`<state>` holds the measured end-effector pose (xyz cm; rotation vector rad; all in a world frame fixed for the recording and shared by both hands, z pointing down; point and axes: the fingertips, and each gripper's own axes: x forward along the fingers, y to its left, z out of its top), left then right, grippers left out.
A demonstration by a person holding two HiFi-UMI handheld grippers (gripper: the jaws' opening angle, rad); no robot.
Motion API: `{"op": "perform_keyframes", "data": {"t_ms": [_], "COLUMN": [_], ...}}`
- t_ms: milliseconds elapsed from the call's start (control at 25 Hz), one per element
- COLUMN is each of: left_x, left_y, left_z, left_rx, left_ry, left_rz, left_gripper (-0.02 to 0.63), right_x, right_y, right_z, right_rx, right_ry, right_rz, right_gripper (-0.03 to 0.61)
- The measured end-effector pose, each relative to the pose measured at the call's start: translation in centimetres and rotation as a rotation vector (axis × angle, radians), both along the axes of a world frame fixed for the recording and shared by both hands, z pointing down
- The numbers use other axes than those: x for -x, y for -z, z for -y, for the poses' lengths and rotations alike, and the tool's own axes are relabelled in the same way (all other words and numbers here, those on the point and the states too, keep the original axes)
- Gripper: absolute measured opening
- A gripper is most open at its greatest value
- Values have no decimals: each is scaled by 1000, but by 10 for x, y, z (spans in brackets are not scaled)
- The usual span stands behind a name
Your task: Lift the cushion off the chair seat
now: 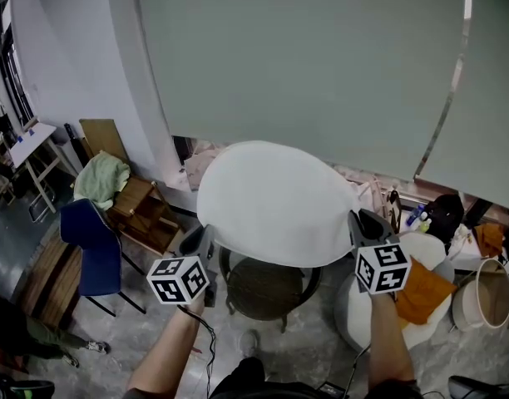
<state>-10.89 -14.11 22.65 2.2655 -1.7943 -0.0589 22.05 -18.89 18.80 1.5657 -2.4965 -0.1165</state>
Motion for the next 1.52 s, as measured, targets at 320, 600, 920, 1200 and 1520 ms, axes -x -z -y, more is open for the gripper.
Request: {"op": "perform_keyframes", "data": {"t_ms": [320, 600, 920, 1200, 1520], "left_x": [-1, 8, 26, 34, 32], "left_y": [17, 39, 67, 88, 94], "left_z": [-18, -31, -49, -68, -96], "left_rx": [-25, -67, -119, -166, -198], "left_ry": [7, -1, -22, -32, -24], "left_rz": [2, -3, 11, 9, 10], "left_gripper": [32, 32, 32, 31, 32], "right_x": [-2, 7, 24, 31, 27], "right_y": [16, 39, 63, 79, 87], "right_z": [-20, -36, -59, -81, -113], "right_rx": [-22, -64, -115, -148, -184], "right_ry": [5, -4, -26, -43, -36], "right_rz": [16, 31, 52, 63, 70], "right_gripper": [49, 49, 49, 48, 48]}}
